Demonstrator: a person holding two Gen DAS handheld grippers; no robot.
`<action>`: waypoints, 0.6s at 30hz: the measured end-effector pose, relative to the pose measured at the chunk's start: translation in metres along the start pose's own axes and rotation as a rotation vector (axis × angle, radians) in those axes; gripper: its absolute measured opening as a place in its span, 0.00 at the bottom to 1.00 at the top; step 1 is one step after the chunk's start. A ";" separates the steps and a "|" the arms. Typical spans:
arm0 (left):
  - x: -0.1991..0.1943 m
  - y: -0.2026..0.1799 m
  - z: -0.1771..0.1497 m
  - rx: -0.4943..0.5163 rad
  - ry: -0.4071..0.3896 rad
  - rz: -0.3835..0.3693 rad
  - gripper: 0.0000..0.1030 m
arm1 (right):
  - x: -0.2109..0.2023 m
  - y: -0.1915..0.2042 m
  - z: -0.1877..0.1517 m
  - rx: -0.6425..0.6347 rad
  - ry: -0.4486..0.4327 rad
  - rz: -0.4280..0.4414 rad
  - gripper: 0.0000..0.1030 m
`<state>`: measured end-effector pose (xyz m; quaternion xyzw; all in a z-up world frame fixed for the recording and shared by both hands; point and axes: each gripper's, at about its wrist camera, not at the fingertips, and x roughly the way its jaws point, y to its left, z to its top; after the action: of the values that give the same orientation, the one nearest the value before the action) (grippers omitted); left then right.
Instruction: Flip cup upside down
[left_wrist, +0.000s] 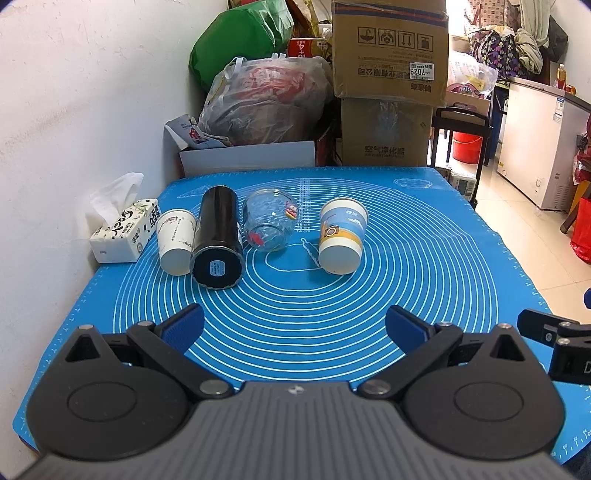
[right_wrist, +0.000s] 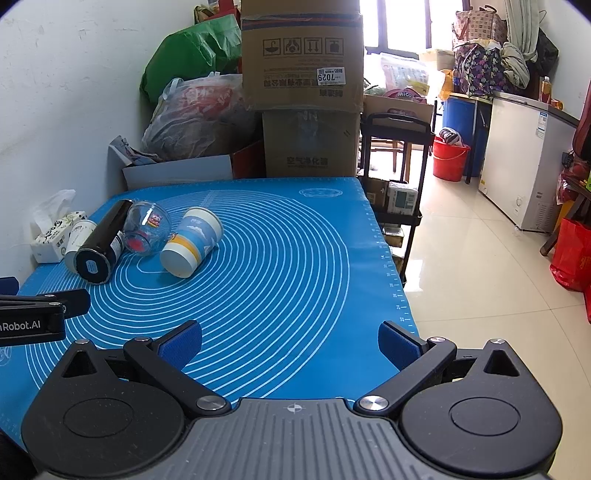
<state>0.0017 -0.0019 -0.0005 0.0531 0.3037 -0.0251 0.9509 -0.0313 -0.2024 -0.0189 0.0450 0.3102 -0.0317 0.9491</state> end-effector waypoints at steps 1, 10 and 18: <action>0.000 0.000 0.000 0.002 -0.001 0.001 1.00 | 0.000 0.000 0.000 0.000 0.000 0.000 1.00; 0.004 -0.001 -0.001 0.007 0.001 0.000 1.00 | 0.002 -0.002 -0.001 -0.002 0.000 -0.001 1.00; 0.034 -0.010 0.014 0.023 -0.023 0.007 1.00 | 0.014 -0.016 -0.002 0.025 0.011 -0.025 1.00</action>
<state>0.0367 -0.0136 -0.0093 0.0649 0.2922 -0.0259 0.9538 -0.0227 -0.2185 -0.0304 0.0529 0.3156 -0.0473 0.9462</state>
